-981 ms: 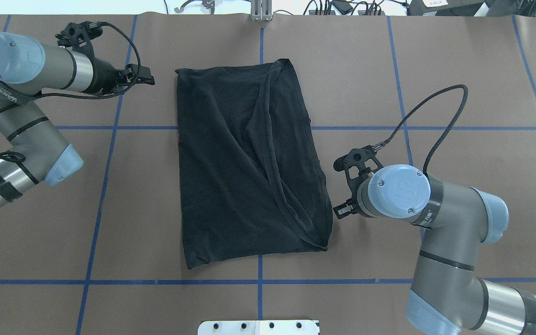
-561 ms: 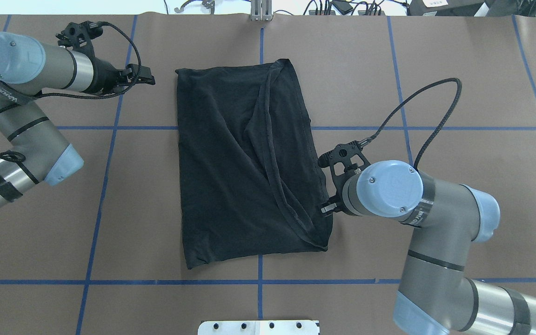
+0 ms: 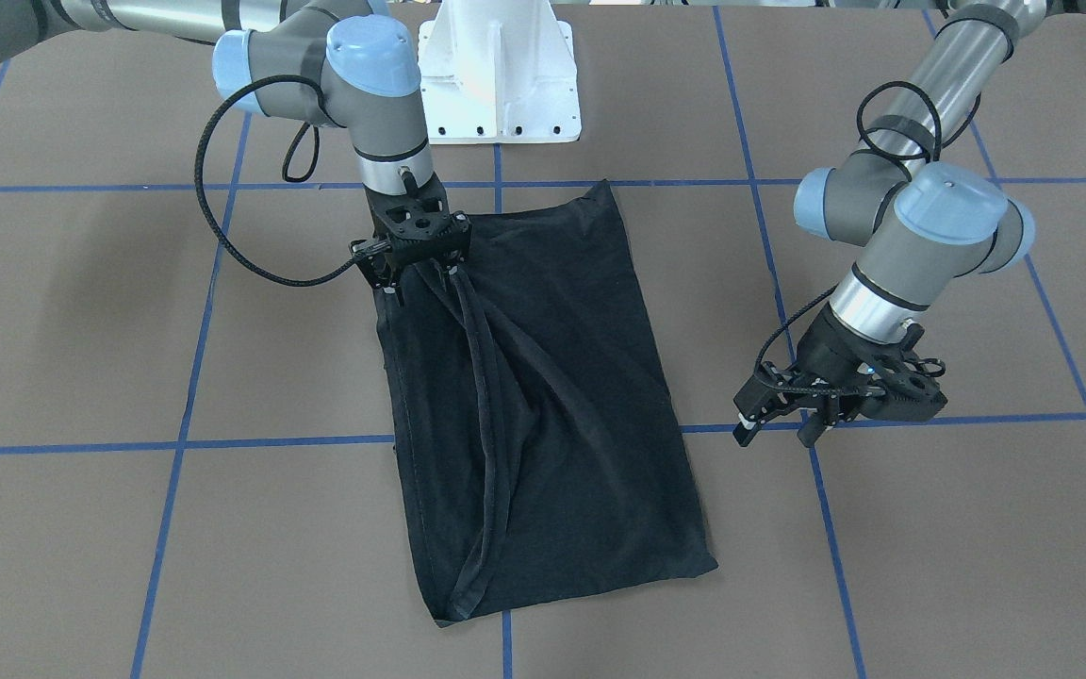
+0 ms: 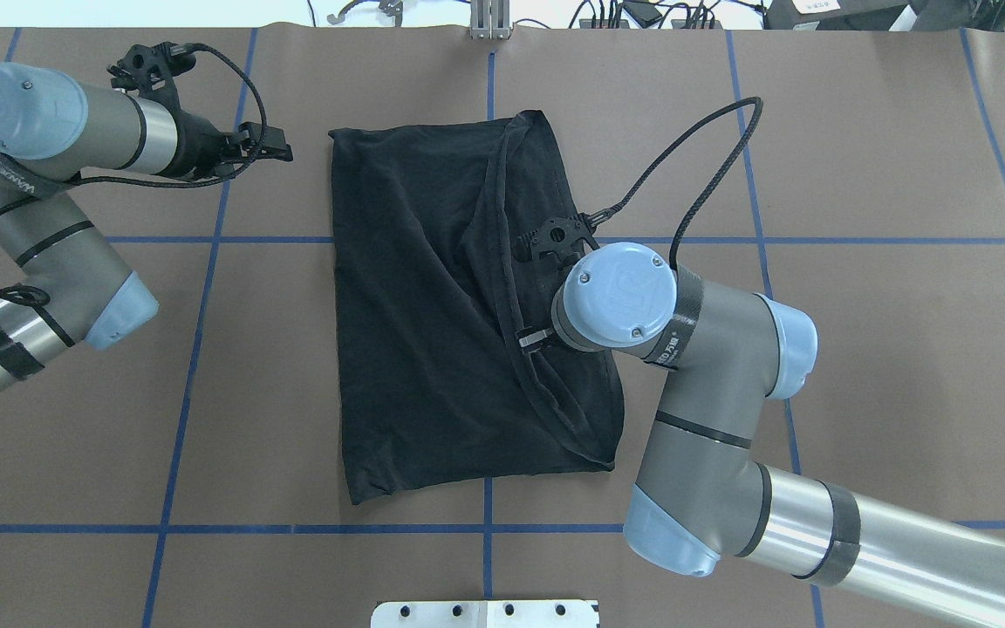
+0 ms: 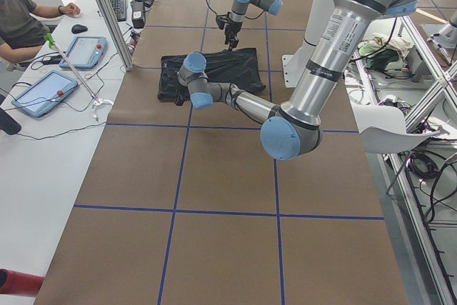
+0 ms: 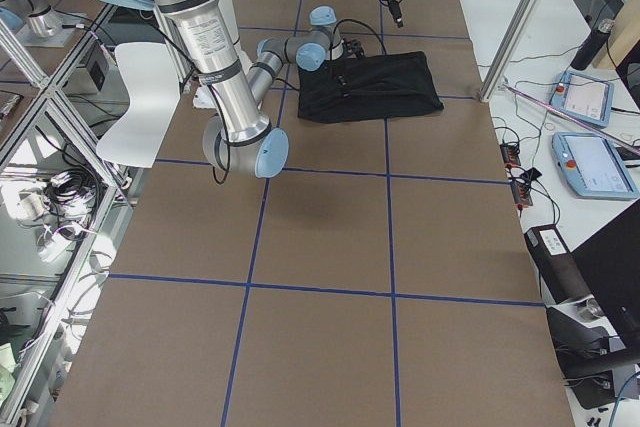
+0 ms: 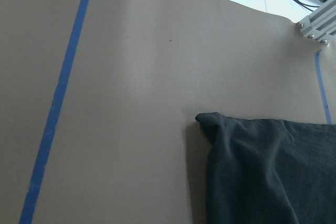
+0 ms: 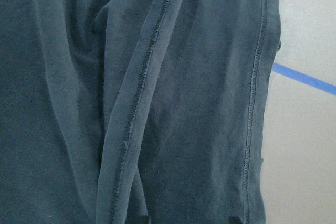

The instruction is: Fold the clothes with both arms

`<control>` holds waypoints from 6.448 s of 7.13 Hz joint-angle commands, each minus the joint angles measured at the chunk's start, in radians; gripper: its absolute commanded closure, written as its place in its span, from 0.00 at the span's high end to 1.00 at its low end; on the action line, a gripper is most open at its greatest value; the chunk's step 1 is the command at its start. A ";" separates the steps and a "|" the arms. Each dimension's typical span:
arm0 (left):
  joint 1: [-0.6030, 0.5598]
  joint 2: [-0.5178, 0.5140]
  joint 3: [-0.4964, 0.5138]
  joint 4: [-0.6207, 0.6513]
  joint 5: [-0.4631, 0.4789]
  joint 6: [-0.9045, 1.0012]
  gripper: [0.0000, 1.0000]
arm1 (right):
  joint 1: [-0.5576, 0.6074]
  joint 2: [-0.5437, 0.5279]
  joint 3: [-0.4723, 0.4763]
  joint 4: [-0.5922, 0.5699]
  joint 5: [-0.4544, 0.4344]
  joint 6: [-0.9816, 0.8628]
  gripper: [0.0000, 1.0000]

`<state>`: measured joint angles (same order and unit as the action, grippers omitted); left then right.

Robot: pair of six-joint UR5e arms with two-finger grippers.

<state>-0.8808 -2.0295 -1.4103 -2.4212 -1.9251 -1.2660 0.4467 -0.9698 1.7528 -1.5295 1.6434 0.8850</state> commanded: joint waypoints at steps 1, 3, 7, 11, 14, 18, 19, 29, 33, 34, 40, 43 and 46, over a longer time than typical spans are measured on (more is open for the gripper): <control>0.000 0.000 -0.001 0.001 0.000 -0.001 1.00 | -0.038 -0.001 -0.006 -0.004 -0.011 -0.001 0.58; 0.000 0.002 -0.003 0.001 -0.002 -0.001 1.00 | -0.075 0.017 -0.048 0.000 -0.080 -0.001 0.94; 0.000 0.000 -0.003 -0.001 -0.021 -0.004 1.00 | -0.076 0.068 -0.133 0.002 -0.085 0.002 0.99; 0.002 -0.002 -0.003 -0.001 -0.021 -0.006 1.00 | -0.060 0.063 -0.159 0.005 -0.085 -0.012 0.98; 0.008 -0.003 -0.003 -0.001 -0.021 -0.006 1.00 | 0.047 0.042 -0.153 0.003 -0.004 -0.093 0.98; 0.010 -0.006 -0.006 0.001 -0.021 -0.006 1.00 | 0.110 -0.195 0.008 0.008 0.027 -0.185 0.98; 0.010 -0.014 -0.004 0.007 -0.021 -0.006 1.00 | 0.133 -0.217 0.060 -0.006 0.039 -0.223 0.98; 0.013 -0.015 -0.003 0.004 -0.021 -0.006 1.00 | 0.032 0.109 -0.197 0.009 -0.020 -0.192 0.99; 0.013 -0.017 -0.003 0.002 -0.021 -0.006 1.00 | 0.064 0.128 -0.321 0.131 -0.028 -0.196 0.88; 0.016 -0.017 -0.001 0.002 -0.021 -0.007 1.00 | 0.088 0.123 -0.335 0.130 -0.027 -0.202 0.69; 0.043 -0.021 -0.003 -0.001 -0.021 -0.055 1.00 | 0.224 0.057 -0.288 0.131 0.088 -0.362 0.27; 0.043 -0.020 -0.003 -0.001 -0.021 -0.052 1.00 | 0.218 0.147 -0.315 0.126 0.079 -0.249 0.35; 0.043 -0.011 -0.003 -0.001 -0.021 -0.049 1.00 | 0.208 0.267 -0.500 0.246 0.061 -0.215 0.25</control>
<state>-0.8377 -2.0455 -1.4128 -2.4222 -1.9466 -1.3170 0.6565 -0.7522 1.3522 -1.3656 1.7122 0.6577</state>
